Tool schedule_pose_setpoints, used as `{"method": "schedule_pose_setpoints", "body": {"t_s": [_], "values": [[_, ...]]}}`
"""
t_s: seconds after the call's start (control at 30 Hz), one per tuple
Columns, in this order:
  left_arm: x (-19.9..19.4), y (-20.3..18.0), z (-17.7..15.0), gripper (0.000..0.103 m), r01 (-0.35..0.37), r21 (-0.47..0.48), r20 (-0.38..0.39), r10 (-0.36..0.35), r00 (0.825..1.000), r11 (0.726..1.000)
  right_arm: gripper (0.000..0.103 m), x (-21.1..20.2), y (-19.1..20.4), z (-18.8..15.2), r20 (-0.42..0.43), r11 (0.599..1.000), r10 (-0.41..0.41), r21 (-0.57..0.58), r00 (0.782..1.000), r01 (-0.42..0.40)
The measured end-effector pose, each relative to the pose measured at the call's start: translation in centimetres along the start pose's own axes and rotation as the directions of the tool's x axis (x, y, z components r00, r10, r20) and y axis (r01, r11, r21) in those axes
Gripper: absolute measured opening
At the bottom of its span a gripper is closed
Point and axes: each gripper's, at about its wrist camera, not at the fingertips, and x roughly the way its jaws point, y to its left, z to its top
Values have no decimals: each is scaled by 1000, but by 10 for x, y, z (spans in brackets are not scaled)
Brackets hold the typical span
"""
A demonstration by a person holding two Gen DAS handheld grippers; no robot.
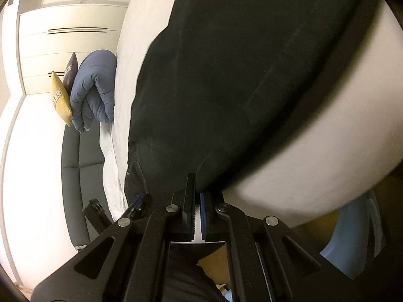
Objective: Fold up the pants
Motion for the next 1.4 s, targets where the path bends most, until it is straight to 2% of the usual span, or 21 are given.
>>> {"method": "schedule_pose_setpoints", "body": {"t_s": [0.23,0.3,0.37,0.47,0.57,0.63,0.67,0.7,0.73,0.8,0.87,0.93,0.97,1.03,1.1,1.2,1.4], "values": [[-6,2,-10,71,-12,19,-1,12,1000,1000,1,4,-14,-1,2,1000,3,17,1000,-3],[-11,-1,-9,68,-39,17,1,39,999,999,1,8,-21,1,4,1000,20,21,1000,-20],[-21,-10,-7,66,-59,42,29,58,998,997,1,7,-16,-2,16,1000,3,-15,1000,-3],[-34,-30,3,67,-25,45,103,21,994,999,1,11,-13,-3,21,1000,1,-29,1000,0],[-21,-48,16,68,25,49,108,-30,994,998,5,9,-14,0,10,999,36,-8,999,-36],[2,-58,21,68,49,56,62,-52,997,997,14,-1,-11,1,21,999,46,-5,999,-46],[14,-60,21,72,49,47,32,-51,998,998,19,-11,-8,1,46,999,49,-25,998,-48],[19,-64,21,74,34,54,37,-36,999,998,33,-20,-8,2,68,998,51,-33,996,-49],[19,-66,20,76,26,63,42,-29,999,998,53,-30,-10,4,87,998,59,-21,994,-58],[18,-67,19,76,29,64,33,-31,999,998,60,-60,-19,9,155,994,102,33,983,-108],[20,-66,19,76,37,66,23,-38,999,997,60,-95,-29,18,283,986,132,60,950,-155],[21,-64,17,76,44,64,19,-45,999,997,60,-130,-43,31,370,986,122,64,921,-156],[24,-65,21,76,46,61,19,-47,999,997,60,-149,-53,41,423,984,110,78,899,-157],[24,-67,23,76,40,57,15,-41,999,998,59,-173,-71,56,486,977,89,128,870,-171],[26,-69,24,76,30,57,11,-31,999,998,59,-186,-83,68,516,966,101,153,851,-208],[25,-70,23,76,30,57,7,-30,1000,998,54,-186,-90,81,505,960,93,183,858,-212],[27,-72,25,76,34,60,-1,-34,999,998,48,-165,-86,94,432,965,95,183,897,-190]]}}
